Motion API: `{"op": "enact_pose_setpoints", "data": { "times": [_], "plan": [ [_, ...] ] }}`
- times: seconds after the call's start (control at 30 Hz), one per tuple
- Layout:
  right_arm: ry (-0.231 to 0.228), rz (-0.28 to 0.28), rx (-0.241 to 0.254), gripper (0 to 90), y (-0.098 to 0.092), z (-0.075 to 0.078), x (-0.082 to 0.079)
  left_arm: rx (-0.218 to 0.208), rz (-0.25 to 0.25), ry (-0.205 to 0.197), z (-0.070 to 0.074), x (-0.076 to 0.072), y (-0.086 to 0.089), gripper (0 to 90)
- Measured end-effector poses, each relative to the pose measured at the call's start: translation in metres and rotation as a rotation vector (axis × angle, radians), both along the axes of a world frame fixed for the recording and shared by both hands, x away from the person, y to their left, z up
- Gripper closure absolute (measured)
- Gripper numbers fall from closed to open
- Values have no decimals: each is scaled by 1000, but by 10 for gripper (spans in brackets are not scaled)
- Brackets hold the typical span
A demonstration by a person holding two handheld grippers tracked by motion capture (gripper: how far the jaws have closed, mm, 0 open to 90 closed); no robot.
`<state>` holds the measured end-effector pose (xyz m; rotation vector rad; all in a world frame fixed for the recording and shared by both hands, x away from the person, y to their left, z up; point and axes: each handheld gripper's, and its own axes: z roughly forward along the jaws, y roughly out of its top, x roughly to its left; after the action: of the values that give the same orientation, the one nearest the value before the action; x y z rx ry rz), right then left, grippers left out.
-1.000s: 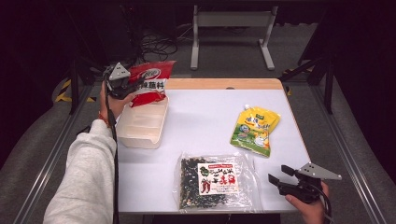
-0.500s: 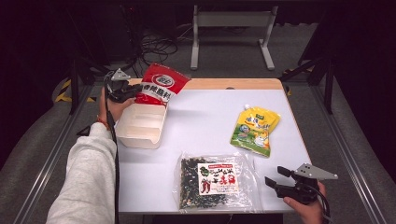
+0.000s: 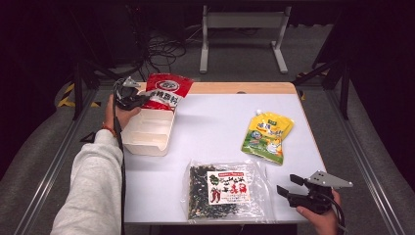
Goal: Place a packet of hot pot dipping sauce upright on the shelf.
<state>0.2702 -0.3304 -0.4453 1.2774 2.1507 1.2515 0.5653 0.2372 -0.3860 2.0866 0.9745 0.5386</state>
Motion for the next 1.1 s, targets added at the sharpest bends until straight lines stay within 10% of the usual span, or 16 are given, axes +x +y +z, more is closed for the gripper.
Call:
{"op": "enact_pose_setpoints", "data": {
  "times": [0.47,1.1],
  "plan": [
    [-6,27,-37,289,2,0,5,-128,0,-42,15,-24,22,749],
    [-32,36,-82,301,1,6,16,-82,-93,-187,34,-100,5,638]
  ]
}}
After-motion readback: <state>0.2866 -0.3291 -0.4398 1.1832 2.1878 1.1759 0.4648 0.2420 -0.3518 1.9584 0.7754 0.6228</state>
